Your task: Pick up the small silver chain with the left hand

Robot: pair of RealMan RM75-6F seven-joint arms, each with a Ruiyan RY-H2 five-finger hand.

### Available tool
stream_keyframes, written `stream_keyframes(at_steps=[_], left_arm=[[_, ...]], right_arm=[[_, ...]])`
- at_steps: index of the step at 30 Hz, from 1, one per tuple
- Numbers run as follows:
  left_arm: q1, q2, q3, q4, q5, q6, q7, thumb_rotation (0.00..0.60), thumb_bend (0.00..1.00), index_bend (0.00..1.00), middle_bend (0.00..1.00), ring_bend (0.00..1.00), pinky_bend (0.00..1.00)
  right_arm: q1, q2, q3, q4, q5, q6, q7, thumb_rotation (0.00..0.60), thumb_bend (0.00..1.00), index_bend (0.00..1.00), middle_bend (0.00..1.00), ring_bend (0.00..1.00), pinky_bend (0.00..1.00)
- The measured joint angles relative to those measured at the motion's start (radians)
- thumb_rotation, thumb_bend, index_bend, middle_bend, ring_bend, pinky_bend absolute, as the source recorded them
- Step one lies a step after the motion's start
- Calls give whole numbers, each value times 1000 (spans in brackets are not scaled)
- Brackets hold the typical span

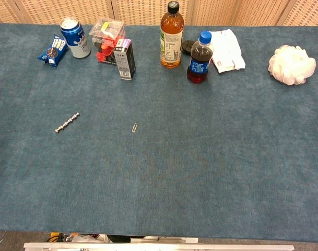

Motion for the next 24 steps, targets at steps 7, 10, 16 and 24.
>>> stream_keyframes(at_steps=[7,10,16,24], left_arm=[[0,1,1,9,4,-4,-13,600,223,375,468,409,421],[-6,6,3,16,23,-11,-31,600,223,376,468,409,420],[-43,36,25,35,101,-65,-97,600,223,376,468,418,419],[-163,87,34,44,157,-240,-103,600,224,375,577,486,419]], right_arm=[[-7,8,3,-8,6,21,-8,600,233,344,430,420,564],[-8,17,10,-17,8,33,-14,600,233,344,430,420,564],[-5,35,26,-48,17,46,-50,600,233,344,430,420,564],[-5,48,37,-65,33,52,-67,600,234,344,430,420,564]])
